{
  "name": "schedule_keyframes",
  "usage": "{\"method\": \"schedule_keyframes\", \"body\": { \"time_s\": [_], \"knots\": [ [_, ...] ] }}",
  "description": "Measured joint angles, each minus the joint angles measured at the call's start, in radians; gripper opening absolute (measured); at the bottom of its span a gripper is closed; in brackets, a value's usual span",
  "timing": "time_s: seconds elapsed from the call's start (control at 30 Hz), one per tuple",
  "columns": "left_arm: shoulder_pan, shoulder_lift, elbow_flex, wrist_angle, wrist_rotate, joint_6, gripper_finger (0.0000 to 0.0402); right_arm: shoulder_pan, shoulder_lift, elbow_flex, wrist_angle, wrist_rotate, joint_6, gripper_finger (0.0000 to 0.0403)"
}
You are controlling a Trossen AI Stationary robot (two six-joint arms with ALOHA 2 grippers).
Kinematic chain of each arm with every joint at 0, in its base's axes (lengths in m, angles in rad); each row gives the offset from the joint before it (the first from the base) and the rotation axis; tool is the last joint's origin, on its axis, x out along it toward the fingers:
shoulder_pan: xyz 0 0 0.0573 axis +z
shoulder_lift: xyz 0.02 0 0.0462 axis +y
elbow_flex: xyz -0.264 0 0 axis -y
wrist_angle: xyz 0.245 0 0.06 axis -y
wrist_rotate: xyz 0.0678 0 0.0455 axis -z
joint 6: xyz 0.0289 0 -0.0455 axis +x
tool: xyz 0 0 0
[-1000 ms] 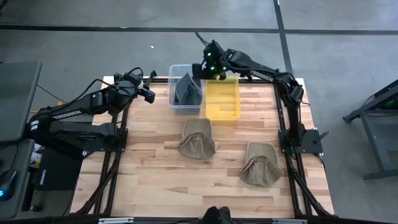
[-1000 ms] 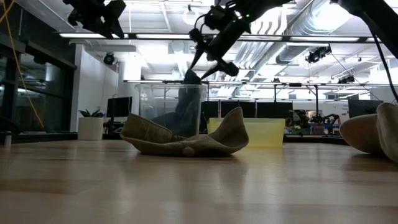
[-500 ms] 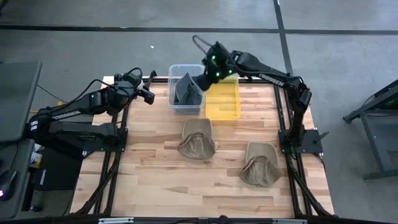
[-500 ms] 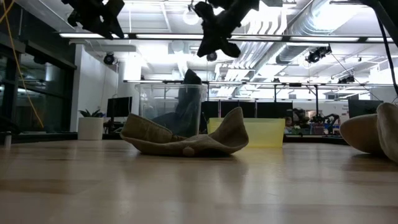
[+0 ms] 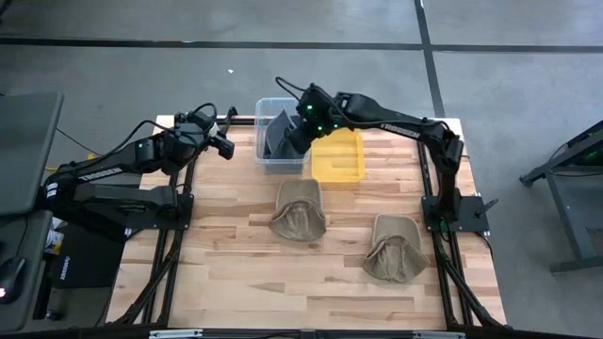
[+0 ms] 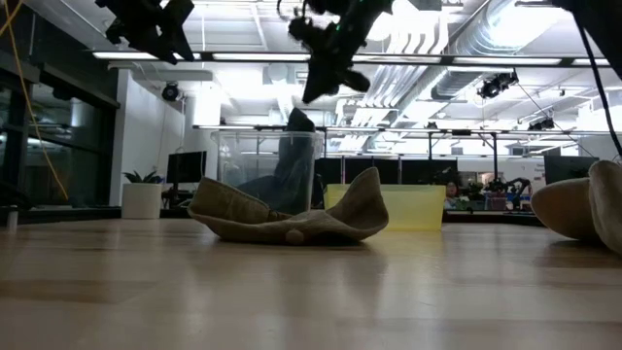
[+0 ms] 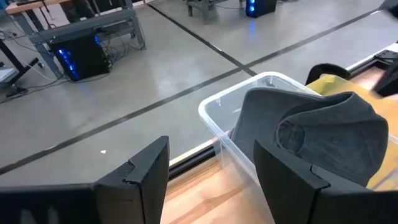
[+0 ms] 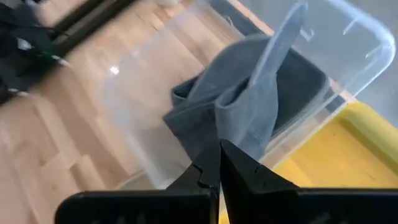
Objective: Pick & Place hat
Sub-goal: Put the black cap into the transparent bin, then put the top brown cap into the yellow bin
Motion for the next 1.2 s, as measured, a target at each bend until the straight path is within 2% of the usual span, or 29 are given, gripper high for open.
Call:
{"method": "schedule_keyframes", "body": {
  "time_s": [0.13, 0.33, 0.57, 0.83, 1.2],
  "knots": [
    [0.0, 0.0, 0.0, 0.0, 0.0, 0.0, 0.0208, -0.015, 0.04, -0.002, 0.039, 0.013, 0.042, 0.0],
    [0.0, 0.0, 0.0, -0.01, 0.0, 0.0, 0.0208, -0.052, 0.085, -0.001, 0.065, -0.029, 0.08, 0.0],
    [0.0, 0.0, 0.0, -0.047, -0.002, 0.0, 0.0208, -0.073, 0.12, 0.0, -0.023, -0.04, 0.119, 0.0],
    [0.0, 0.0, 0.0, -0.053, -0.004, 0.0, 0.0208, -0.086, 0.116, 0.0, -0.025, -0.08, 0.113, 0.0],
    [0.0, 0.0, 0.0, -0.054, -0.003, 0.0, 0.0208, -0.095, 0.014, 0.0, -0.038, -0.05, 0.053, 0.0]
  ]
}}
